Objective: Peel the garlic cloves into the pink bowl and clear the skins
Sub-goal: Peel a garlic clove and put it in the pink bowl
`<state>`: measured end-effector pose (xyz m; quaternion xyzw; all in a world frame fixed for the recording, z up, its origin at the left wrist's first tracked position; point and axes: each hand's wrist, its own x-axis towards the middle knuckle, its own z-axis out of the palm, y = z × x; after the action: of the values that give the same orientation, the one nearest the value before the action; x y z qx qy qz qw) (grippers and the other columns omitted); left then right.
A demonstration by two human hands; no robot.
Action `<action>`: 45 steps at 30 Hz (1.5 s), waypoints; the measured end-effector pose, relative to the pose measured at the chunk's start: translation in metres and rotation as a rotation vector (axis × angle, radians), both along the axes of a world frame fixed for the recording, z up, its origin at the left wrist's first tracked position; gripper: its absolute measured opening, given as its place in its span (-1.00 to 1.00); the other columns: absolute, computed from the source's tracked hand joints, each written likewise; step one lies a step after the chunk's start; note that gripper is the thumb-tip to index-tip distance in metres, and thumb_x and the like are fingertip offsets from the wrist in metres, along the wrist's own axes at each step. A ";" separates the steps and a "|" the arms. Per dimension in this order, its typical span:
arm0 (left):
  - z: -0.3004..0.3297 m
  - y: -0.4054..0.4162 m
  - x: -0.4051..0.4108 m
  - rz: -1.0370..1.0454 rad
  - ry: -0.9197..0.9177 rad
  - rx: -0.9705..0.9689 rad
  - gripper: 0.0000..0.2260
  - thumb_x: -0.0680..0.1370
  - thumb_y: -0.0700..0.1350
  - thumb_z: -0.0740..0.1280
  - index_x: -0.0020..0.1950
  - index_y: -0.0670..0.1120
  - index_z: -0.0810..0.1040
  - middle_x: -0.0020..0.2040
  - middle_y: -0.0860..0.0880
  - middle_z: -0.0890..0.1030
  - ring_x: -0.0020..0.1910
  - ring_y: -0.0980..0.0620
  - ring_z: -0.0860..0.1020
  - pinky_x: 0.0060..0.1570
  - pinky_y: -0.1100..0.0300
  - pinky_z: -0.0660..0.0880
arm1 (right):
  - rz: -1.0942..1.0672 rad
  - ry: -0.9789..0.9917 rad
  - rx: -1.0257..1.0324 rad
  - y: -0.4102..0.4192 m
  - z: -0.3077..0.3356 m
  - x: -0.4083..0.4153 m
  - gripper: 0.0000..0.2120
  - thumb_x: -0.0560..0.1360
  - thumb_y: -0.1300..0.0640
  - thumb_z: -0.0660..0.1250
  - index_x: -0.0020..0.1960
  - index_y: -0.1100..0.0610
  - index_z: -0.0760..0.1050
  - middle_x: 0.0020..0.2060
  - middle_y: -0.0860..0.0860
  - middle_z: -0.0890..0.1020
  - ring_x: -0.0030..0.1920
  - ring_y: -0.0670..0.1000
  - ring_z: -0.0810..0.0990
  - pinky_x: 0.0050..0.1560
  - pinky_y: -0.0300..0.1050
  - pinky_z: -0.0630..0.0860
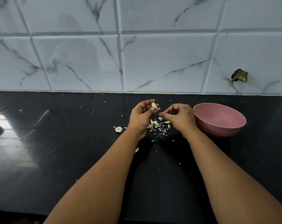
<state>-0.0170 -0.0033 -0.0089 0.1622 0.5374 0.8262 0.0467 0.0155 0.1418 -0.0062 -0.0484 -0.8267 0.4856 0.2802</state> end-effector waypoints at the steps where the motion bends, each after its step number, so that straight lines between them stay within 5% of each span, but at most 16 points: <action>1: 0.000 0.000 0.000 0.002 0.000 0.004 -0.77 0.60 -0.42 0.22 0.22 -0.27 0.51 -0.01 -0.18 0.63 -0.07 0.02 0.66 0.03 0.24 0.59 | 0.008 0.013 -0.017 0.000 0.001 0.000 -0.84 0.29 0.11 0.61 -0.30 0.07 0.63 -0.40 0.01 0.64 -0.43 -0.16 0.51 -0.38 -0.28 0.45; 5: 0.001 0.001 0.001 0.014 -0.012 0.003 -0.78 0.61 -0.40 0.22 0.24 -0.32 0.50 -0.02 -0.19 0.63 -0.04 -0.02 0.64 0.10 0.23 0.58 | 0.011 -0.054 0.098 -0.001 -0.001 -0.002 -0.92 0.45 0.06 0.48 -0.09 0.04 0.71 -0.30 -0.11 0.68 -0.33 -0.23 0.58 -0.32 -0.48 0.40; 10: 0.002 0.002 0.003 0.034 -0.014 -0.029 -0.76 0.61 -0.41 0.20 0.27 -0.36 0.47 0.00 -0.20 0.61 -0.10 0.04 0.65 0.07 0.26 0.58 | -0.041 -0.120 0.127 0.000 0.001 0.001 -0.79 0.26 0.12 0.61 -0.38 0.06 0.58 -0.35 -0.02 0.66 -0.36 -0.06 0.58 -0.32 -0.19 0.51; 15: 0.002 0.002 0.004 0.037 -0.020 -0.050 -0.77 0.60 -0.37 0.26 0.26 -0.33 0.49 0.01 -0.19 0.63 -0.01 -0.05 0.63 0.15 0.16 0.53 | -0.054 -0.040 0.115 -0.006 0.003 0.002 -0.80 0.36 0.26 0.39 -0.36 0.00 0.59 -0.44 -0.16 0.61 -0.43 -0.28 0.52 -0.42 -0.48 0.36; 20: 0.001 0.002 0.005 0.047 0.004 -0.056 -0.82 0.57 -0.34 0.33 0.17 -0.27 0.55 -0.05 -0.15 0.66 -0.11 0.03 0.67 -0.01 0.25 0.59 | -0.023 -0.140 -0.057 -0.007 0.008 0.000 -0.65 0.42 0.01 0.18 -0.44 0.09 0.58 -0.49 -0.09 0.62 -0.49 -0.17 0.53 -0.34 -0.20 0.41; 23: 0.000 0.002 0.004 0.035 0.004 -0.060 -0.81 0.58 -0.38 0.30 0.19 -0.30 0.55 0.03 -0.21 0.66 -0.01 -0.03 0.65 0.09 0.23 0.58 | -0.041 -0.132 0.100 -0.006 0.003 -0.001 -0.56 0.55 -0.15 0.26 -0.34 0.10 0.64 -0.44 -0.06 0.64 -0.41 -0.13 0.57 -0.29 -0.19 0.42; 28: -0.001 0.003 0.005 0.042 0.029 -0.123 -0.79 0.59 -0.39 0.27 0.22 -0.32 0.54 0.04 -0.25 0.65 0.10 -0.11 0.62 0.17 0.16 0.53 | -0.122 0.070 0.036 0.001 0.004 0.000 -0.82 0.34 0.10 0.57 -0.32 0.03 0.57 -0.39 -0.09 0.63 -0.37 -0.12 0.57 -0.34 -0.28 0.46; 33: -0.002 0.004 0.004 0.079 0.055 -0.206 -0.80 0.58 -0.39 0.28 0.15 -0.25 0.59 -0.01 -0.20 0.67 0.11 -0.15 0.62 0.23 0.01 0.50 | -0.044 0.112 -0.013 -0.002 0.002 -0.002 -0.93 0.42 0.15 0.50 -0.15 0.00 0.65 -0.25 -0.07 0.68 -0.23 -0.10 0.64 -0.15 -0.21 0.56; 45: -0.009 0.006 -0.002 0.185 0.202 -0.389 -0.83 0.57 -0.36 0.31 0.05 -0.18 0.65 -0.16 -0.01 0.69 -0.22 0.21 0.65 -0.09 0.30 0.57 | 0.149 0.090 -0.013 -0.010 0.002 0.001 -0.83 0.43 0.26 0.48 -0.02 0.05 0.66 -0.27 -0.02 0.69 -0.23 -0.11 0.67 -0.08 -0.19 0.63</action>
<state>-0.0186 0.0029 -0.0180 0.1822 0.7009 0.6876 -0.0530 0.0166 0.1314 -0.0040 0.0330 -0.8114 0.5122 0.2798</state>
